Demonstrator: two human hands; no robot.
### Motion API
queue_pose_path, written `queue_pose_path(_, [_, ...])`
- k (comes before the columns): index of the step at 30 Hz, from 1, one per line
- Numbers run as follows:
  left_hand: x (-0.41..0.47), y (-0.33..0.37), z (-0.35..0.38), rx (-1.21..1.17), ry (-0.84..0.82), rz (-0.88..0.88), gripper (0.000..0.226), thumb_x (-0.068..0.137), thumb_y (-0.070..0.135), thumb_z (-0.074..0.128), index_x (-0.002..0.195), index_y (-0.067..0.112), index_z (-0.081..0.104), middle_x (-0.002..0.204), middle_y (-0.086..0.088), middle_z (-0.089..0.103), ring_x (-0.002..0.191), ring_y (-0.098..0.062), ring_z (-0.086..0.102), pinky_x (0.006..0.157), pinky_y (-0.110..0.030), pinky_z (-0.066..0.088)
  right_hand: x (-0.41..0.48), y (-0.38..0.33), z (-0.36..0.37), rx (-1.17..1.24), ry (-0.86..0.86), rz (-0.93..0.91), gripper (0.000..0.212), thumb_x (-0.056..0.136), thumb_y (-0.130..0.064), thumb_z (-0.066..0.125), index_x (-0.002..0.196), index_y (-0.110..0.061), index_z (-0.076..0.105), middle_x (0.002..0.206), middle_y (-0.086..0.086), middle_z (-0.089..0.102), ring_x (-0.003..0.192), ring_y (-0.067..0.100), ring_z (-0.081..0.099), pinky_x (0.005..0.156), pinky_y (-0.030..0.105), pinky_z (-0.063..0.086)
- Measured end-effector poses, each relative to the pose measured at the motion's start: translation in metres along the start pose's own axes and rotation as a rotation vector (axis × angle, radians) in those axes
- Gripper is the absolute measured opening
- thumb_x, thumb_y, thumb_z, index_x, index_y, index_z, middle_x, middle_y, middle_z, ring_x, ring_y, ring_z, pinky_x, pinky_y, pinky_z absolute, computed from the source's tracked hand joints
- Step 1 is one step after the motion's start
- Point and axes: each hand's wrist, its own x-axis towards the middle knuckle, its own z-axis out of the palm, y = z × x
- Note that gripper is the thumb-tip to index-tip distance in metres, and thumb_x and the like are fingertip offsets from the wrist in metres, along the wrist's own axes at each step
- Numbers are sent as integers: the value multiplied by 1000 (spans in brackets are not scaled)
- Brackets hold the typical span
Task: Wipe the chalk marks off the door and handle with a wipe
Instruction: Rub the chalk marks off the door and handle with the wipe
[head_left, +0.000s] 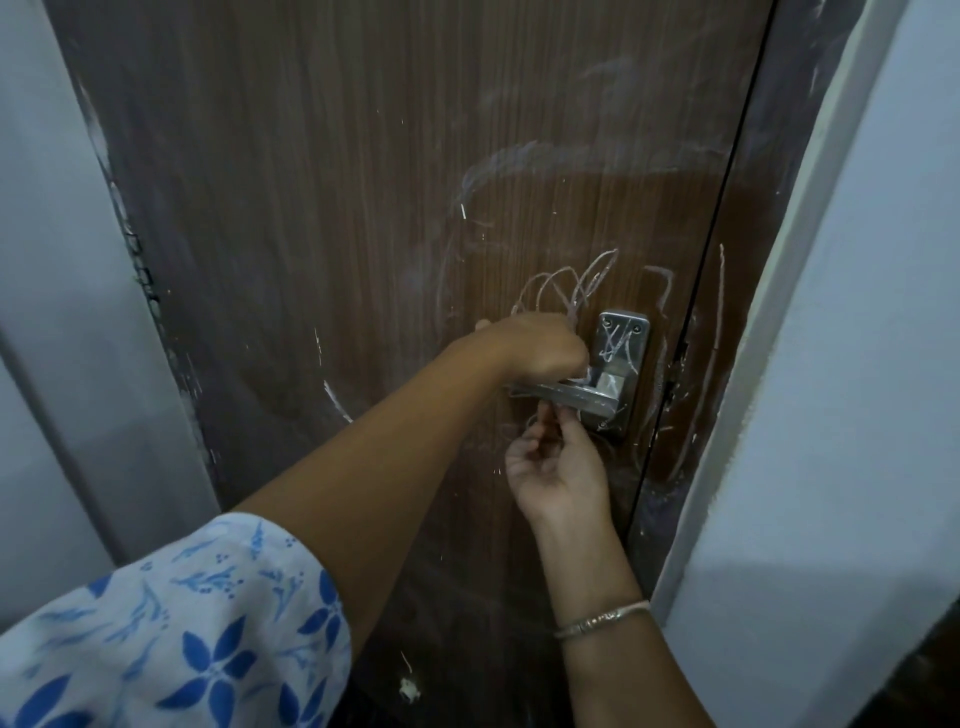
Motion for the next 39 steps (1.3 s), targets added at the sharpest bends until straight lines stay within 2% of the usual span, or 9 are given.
queue_pose_path(3, [2, -1, 1, 60, -48, 2, 25, 87, 35, 42, 69, 21, 53, 79, 2, 56, 86, -24, 56, 92, -57, 40, 4, 1, 3, 85, 46, 8, 19, 82, -16, 65, 101, -11, 64, 76, -1, 63, 54, 3, 45, 42, 13, 34])
queue_pose_path(7, [1, -3, 1, 131, -158, -13, 37, 85, 43, 27, 82, 17, 54, 82, -2, 50, 87, -24, 47, 99, -63, 25, 6, 5, -1, 117, 71, -5, 5, 83, -17, 65, 86, -13, 64, 70, -3, 63, 47, 1, 46, 37, 12, 34])
queue_pose_path(13, [1, -9, 9, 152, -80, -89, 62, 85, 54, 15, 123, 21, 52, 139, -12, 40, 129, -33, 25, 102, -58, 8, 6, 5, -8, 116, 110, -55, 4, 86, -14, 63, 89, -11, 62, 75, -1, 61, 54, 2, 46, 38, 12, 36])
queue_pose_path(19, [-3, -15, 11, -18, 209, 39, 59, 81, 46, 15, 76, 29, 71, 106, 7, 60, 109, -17, 35, 93, -50, 16, -9, 1, -27, -32, 86, -224, 15, 88, -7, 59, 102, -6, 61, 101, 14, 64, 85, 16, 62, 59, 20, 53])
queue_pose_path(22, [-6, -20, 6, -116, 273, 67, 53, 84, 43, 19, 73, 31, 69, 103, 11, 63, 109, -17, 39, 94, -50, 17, -18, -9, -40, -163, 125, -434, 16, 86, 1, 58, 101, -6, 59, 106, 17, 64, 89, 22, 66, 60, 23, 56])
queue_pose_path(25, [-7, -21, 5, -149, 341, 115, 44, 85, 41, 26, 80, 27, 68, 102, 8, 63, 107, -18, 39, 83, -44, 16, -30, -17, -43, -423, 136, -713, 19, 84, 1, 61, 95, -15, 57, 101, 12, 66, 84, 20, 70, 59, 21, 55])
queue_pose_path(31, [-15, -18, 7, -161, 396, 184, 12, 80, 32, 52, 83, 35, 63, 83, 18, 61, 103, -17, 52, 86, -42, 24, -41, -34, -28, -844, -14, -1293, 33, 85, 1, 61, 98, -30, 59, 100, 4, 69, 87, 14, 69, 68, 28, 57])
queue_pose_path(35, [-22, -17, 8, -151, 400, 204, 33, 81, 27, 58, 113, 34, 60, 99, 13, 60, 108, -17, 47, 89, -42, 26, -41, -53, -7, -1162, -42, -1636, 23, 85, -4, 59, 103, -18, 65, 96, 1, 68, 83, 14, 67, 68, 15, 53])
queue_pose_path(39, [-25, -12, 10, -60, 348, 219, 47, 81, 28, 55, 126, 38, 49, 113, 5, 56, 115, -24, 37, 81, -42, 20, -34, -55, 5, -1327, -2, -1718, 24, 79, -7, 67, 103, -4, 65, 105, 14, 61, 89, 21, 61, 72, 25, 54])
